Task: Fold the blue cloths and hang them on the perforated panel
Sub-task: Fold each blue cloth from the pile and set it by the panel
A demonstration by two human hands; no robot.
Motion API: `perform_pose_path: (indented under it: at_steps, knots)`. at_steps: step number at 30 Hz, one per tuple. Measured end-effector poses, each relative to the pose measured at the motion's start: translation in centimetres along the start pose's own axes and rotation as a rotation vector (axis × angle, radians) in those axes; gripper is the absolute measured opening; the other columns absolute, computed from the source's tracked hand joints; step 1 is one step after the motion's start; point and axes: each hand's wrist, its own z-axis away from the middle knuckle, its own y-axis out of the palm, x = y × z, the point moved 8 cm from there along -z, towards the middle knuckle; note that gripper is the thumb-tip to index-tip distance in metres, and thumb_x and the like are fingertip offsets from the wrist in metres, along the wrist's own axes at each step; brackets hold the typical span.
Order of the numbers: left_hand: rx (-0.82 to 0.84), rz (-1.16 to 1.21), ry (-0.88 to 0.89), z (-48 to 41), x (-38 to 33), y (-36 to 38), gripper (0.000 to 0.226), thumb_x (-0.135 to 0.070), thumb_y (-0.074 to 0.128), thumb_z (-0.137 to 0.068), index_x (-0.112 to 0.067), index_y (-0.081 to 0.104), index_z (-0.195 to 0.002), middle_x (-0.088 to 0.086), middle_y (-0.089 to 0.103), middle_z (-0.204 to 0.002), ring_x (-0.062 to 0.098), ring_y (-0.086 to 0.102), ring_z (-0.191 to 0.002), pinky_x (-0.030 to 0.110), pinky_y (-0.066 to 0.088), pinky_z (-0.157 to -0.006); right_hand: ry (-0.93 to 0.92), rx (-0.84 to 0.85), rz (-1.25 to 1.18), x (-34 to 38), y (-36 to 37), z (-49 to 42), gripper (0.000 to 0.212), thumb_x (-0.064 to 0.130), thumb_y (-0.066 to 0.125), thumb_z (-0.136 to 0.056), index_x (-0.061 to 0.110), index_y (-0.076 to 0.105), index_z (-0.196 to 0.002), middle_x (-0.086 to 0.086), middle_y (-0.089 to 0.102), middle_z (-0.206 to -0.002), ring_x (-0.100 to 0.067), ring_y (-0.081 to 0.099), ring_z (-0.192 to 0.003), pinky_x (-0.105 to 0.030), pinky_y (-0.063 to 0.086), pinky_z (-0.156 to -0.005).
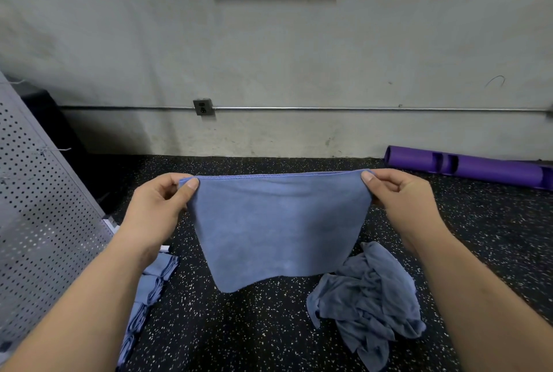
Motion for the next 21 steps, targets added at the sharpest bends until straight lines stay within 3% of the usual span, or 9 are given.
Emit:
perform_pose_path:
  at_steps: [2, 5, 7, 13, 17, 21]
  knots:
    - [-0.031, 0.053, -0.009, -0.06, 0.08, -0.11, 0.013, -0.029, 0.077, -0.098, -0.016, 0.081, -0.1, 0.002, 0.07, -0.081, 0.017, 0.054, -0.074, 0.039, 0.046, -0.076, -0.015, -0.031, -0.011, 0.26, -0.27, 0.03, 0.008, 0.021, 0.084, -0.092, 0.018, 0.082, -0.1, -0.001, 0.083, -0.088, -0.007, 0.075, -0.082, -0.03, 0.058, -0.089]
    - [-0.116, 0.101, 0.006, -0.02, -0.16, -0.39, 0.011, -0.021, 0.081, -0.094, -0.011, 0.078, -0.093, -0.009, 0.07, -0.07, 0.004, 0.056, -0.063, 0.017, 0.047, -0.065, -0.038, -0.014, 0.006, 0.49, -0.16, -0.07, 0.009, 0.016, 0.083, -0.093, 0.021, 0.083, -0.099, -0.003, 0.083, -0.089, -0.011, 0.075, -0.087, -0.029, 0.06, -0.093]
    - [-0.152, 0.112, 0.01, -0.16, -0.06, -0.59, 0.011, -0.02, 0.083, -0.092, -0.012, 0.076, -0.088, -0.011, 0.07, -0.069, 0.0, 0.057, -0.061, 0.011, 0.045, -0.06, -0.059, 0.013, 0.02, 0.66, 0.07, -0.11, 0.014, 0.012, 0.081, -0.094, 0.022, 0.083, -0.104, -0.001, 0.083, -0.094, -0.012, 0.076, -0.093, -0.026, 0.06, -0.095]
    - [-0.155, 0.111, -0.015, -0.05, -0.11, -0.62, 0.007, -0.02, 0.08, -0.095, -0.014, 0.079, -0.092, -0.009, 0.073, -0.074, 0.001, 0.059, -0.063, 0.016, 0.049, -0.065, -0.061, 0.017, -0.013, 0.9, 0.1, -0.16, 0.019, 0.011, 0.08, -0.094, 0.021, 0.082, -0.11, -0.001, 0.083, -0.096, -0.015, 0.077, -0.1, -0.028, 0.058, -0.098]
    - [-0.121, 0.088, -0.018, 0.03, -0.25, -0.52, 0.007, -0.024, 0.078, -0.098, -0.02, 0.084, -0.098, 0.01, 0.072, -0.09, 0.019, 0.056, -0.08, 0.03, 0.051, -0.079, -0.053, -0.027, -0.023, 0.8, -0.44, -0.04, 0.01, 0.018, 0.08, -0.096, 0.022, 0.082, -0.104, -0.002, 0.083, -0.092, -0.014, 0.076, -0.094, -0.038, 0.059, -0.102]
    - [-0.134, 0.079, -0.023, 0.11, -0.45, -0.55, 0.006, -0.026, 0.079, -0.096, -0.025, 0.085, -0.095, 0.015, 0.075, -0.089, 0.021, 0.058, -0.078, 0.033, 0.053, -0.08, -0.056, -0.044, -0.008, 1.0, -0.54, 0.08, 0.009, 0.02, 0.076, -0.099, 0.026, 0.081, -0.103, 0.003, 0.083, -0.093, -0.011, 0.076, -0.092, -0.037, 0.06, -0.099]
